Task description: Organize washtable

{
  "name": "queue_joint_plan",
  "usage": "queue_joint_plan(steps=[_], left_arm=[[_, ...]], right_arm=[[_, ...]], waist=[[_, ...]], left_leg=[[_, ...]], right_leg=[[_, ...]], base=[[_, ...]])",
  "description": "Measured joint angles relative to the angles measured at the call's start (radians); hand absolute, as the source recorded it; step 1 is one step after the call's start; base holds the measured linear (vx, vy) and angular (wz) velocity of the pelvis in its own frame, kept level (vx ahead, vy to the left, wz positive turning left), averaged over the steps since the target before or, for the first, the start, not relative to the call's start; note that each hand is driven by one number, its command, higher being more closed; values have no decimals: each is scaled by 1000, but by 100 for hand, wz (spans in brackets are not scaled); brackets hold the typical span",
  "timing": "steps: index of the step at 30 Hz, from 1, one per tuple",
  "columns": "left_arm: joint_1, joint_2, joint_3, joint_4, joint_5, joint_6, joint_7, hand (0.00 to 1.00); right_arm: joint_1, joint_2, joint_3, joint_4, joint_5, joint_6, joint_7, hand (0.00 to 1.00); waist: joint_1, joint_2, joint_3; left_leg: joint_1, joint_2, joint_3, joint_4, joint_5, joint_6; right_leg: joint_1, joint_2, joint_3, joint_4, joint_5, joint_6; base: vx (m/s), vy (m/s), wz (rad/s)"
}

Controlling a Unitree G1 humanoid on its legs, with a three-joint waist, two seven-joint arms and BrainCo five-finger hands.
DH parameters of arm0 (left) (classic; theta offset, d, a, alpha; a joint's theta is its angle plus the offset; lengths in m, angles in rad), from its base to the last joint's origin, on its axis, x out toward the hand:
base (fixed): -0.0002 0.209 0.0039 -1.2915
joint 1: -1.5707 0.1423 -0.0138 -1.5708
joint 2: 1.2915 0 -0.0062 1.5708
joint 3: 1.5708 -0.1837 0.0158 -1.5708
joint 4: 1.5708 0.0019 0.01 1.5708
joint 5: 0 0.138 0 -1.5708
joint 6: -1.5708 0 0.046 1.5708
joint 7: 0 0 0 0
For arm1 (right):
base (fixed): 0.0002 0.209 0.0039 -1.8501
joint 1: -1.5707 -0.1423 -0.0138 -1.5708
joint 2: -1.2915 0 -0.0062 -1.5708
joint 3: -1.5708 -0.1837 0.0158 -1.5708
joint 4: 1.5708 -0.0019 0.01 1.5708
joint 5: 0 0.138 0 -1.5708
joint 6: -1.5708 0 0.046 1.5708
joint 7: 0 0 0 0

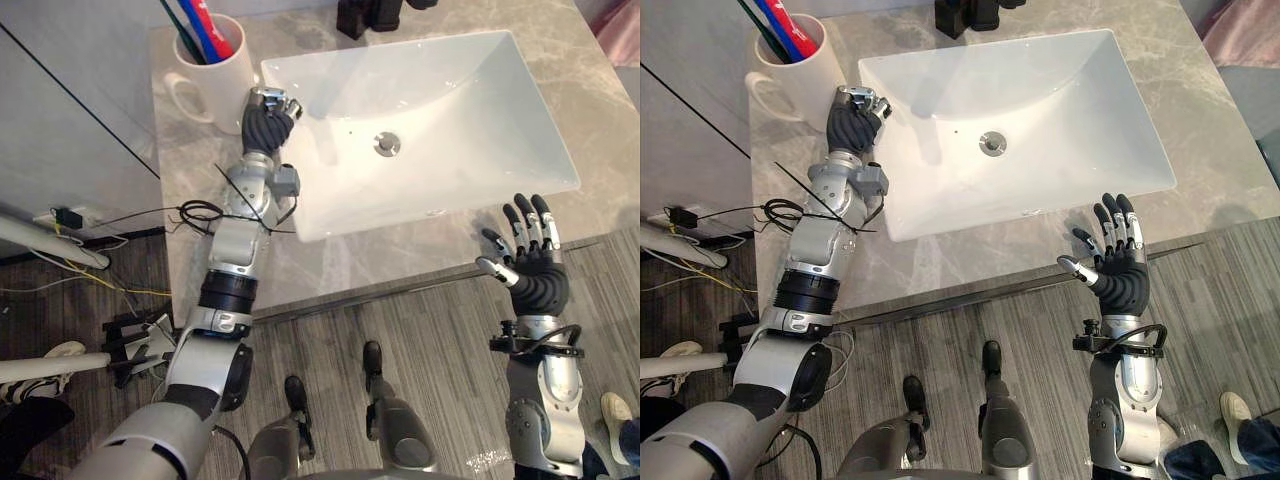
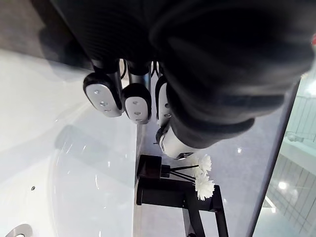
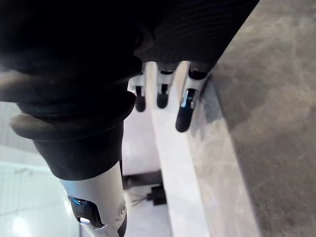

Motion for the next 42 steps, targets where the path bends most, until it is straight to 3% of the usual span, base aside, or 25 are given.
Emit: queue_joint_plan(steps=[13,31,38,42], left_arm=[[-110,58,2,93,-1,0,0,100],[-132,96,2,131,-17,-12,0,100],[161,29,-125,-172,-47,-42,-36,100],[413,-53,-213,-327,-120,-51,-103,100]], right_arm=[[16,-15,-31,-3,0,6,1,0],[32,-23,-22,-3,9,6,3,0],[22,-25,-1,5,10,30,-1,0],[25,-27,11,35,7,34,-4,0]], waist=[[-2,-9,15],[-1,-30,28],[4,-18,20],[21,33,-35]], left_leg=[[-29,7,1,15,4,-2],[-54,11,-13,55,-2,-6],[-19,2,-17,46,-2,-5],[16,-3,-26,23,2,1]], right_leg=[[-23,4,4,0,13,17],[-26,-3,32,0,19,15],[8,-4,21,0,18,15],[35,-8,-2,0,16,16]], base=[[0,0,0],[0,-1,1],[4,2,2],[40,12,7]])
